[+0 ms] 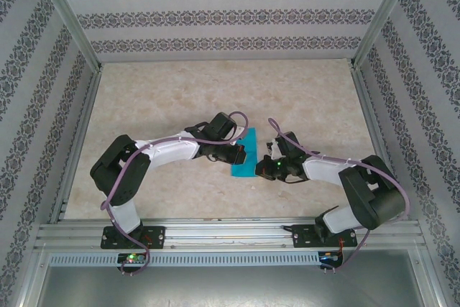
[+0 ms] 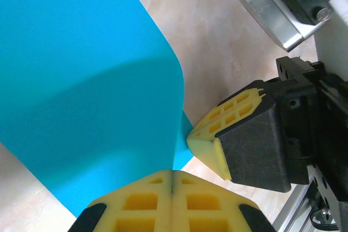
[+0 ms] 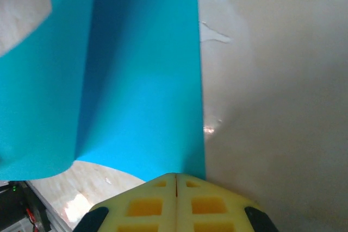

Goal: Fold a paper plane with a square sheet of paper (fold left side to right side)
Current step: Fold the triangle a second time at the center of the table.

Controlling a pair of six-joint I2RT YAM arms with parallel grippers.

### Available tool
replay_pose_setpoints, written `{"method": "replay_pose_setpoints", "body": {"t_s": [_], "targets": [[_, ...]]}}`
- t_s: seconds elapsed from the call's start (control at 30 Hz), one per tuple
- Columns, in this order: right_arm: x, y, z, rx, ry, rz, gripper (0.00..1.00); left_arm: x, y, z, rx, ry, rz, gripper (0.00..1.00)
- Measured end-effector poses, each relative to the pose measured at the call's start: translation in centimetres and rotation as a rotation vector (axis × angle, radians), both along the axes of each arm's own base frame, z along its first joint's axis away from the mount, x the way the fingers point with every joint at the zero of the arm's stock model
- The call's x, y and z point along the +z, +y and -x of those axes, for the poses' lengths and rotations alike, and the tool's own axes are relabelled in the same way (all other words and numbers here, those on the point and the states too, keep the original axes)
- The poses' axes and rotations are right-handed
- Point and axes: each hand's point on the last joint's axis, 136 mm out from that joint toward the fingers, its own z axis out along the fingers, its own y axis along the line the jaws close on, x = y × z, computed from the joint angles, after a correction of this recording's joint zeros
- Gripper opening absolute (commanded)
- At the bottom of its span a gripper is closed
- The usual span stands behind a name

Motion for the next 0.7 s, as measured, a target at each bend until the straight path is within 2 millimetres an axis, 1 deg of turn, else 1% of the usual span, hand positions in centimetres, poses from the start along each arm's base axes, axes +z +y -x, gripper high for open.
{"method": "replay_pose_setpoints", "body": {"t_s": [0.2, 0.33, 0.7], "targets": [[-0.1, 0.0, 0.0, 0.005, 0.008, 0.01, 0.0, 0.0, 0.4, -0.5, 0.012, 0.001, 0.0, 0.04], [-0.2, 0.1, -0.1, 0.01, 0.01, 0.014, 0.0, -0.3, 1.1, -1.0, 0.014, -0.004, -0.01, 0.04], [-0.2, 0.3, -0.3, 0.024, 0.014, 0.021, 0.0, -2.4, 2.5, -1.9, 0.002, -0.001, -0.056, 0.04]]}}
